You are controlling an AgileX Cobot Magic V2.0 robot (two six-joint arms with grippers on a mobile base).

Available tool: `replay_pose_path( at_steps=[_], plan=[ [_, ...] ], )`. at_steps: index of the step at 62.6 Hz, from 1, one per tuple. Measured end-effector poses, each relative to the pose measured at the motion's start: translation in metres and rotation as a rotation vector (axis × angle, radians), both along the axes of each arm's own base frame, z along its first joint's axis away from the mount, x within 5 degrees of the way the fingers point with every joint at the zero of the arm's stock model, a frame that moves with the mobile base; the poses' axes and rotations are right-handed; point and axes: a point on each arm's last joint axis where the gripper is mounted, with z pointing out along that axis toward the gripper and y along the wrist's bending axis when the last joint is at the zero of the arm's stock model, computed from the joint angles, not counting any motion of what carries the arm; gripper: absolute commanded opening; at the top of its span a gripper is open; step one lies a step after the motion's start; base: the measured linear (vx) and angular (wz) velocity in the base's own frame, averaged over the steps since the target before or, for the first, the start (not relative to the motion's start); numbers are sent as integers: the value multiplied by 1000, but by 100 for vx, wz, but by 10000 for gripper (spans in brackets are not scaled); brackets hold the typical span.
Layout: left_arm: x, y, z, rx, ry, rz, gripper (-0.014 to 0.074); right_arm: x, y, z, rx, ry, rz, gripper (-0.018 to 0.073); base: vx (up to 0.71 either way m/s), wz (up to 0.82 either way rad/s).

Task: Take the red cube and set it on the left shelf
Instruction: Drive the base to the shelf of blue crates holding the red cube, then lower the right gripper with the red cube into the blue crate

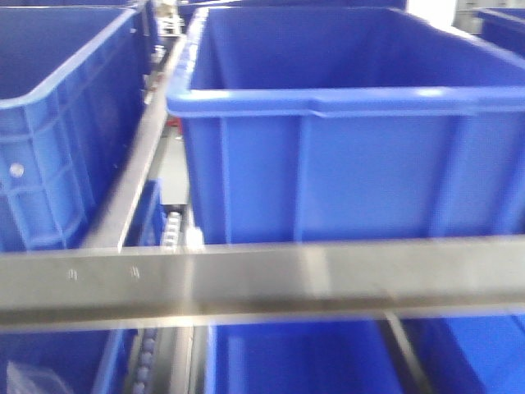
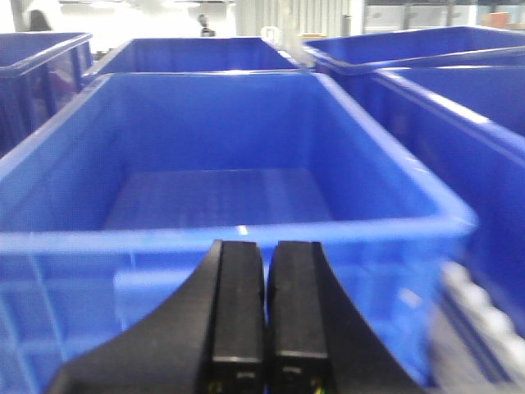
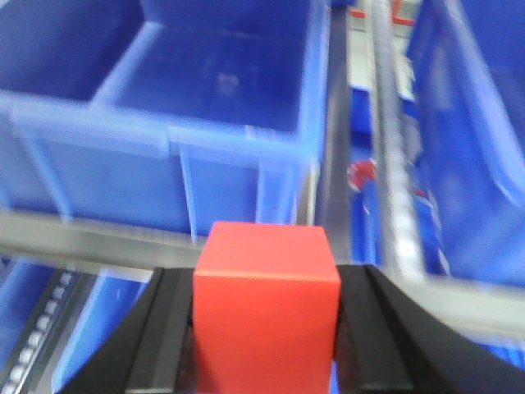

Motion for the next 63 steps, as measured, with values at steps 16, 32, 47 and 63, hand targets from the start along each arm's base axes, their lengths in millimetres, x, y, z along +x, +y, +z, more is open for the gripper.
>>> replay_pose_path(
  at_steps=[16, 32, 47, 63],
  plan=[
    [0, 0, 0, 0, 0, 0, 90, 0, 0, 0, 0, 0, 0, 191, 30, 15],
    [0, 0, 0, 0, 0, 0, 90, 0, 0, 0, 0, 0, 0, 191, 17, 9],
    [0, 0, 0, 0, 0, 0, 90, 0, 0, 0, 0, 0, 0, 191, 6, 4],
    [0, 0, 0, 0, 0, 0, 90, 0, 0, 0, 0, 0, 0, 191, 2, -4]
  ],
)
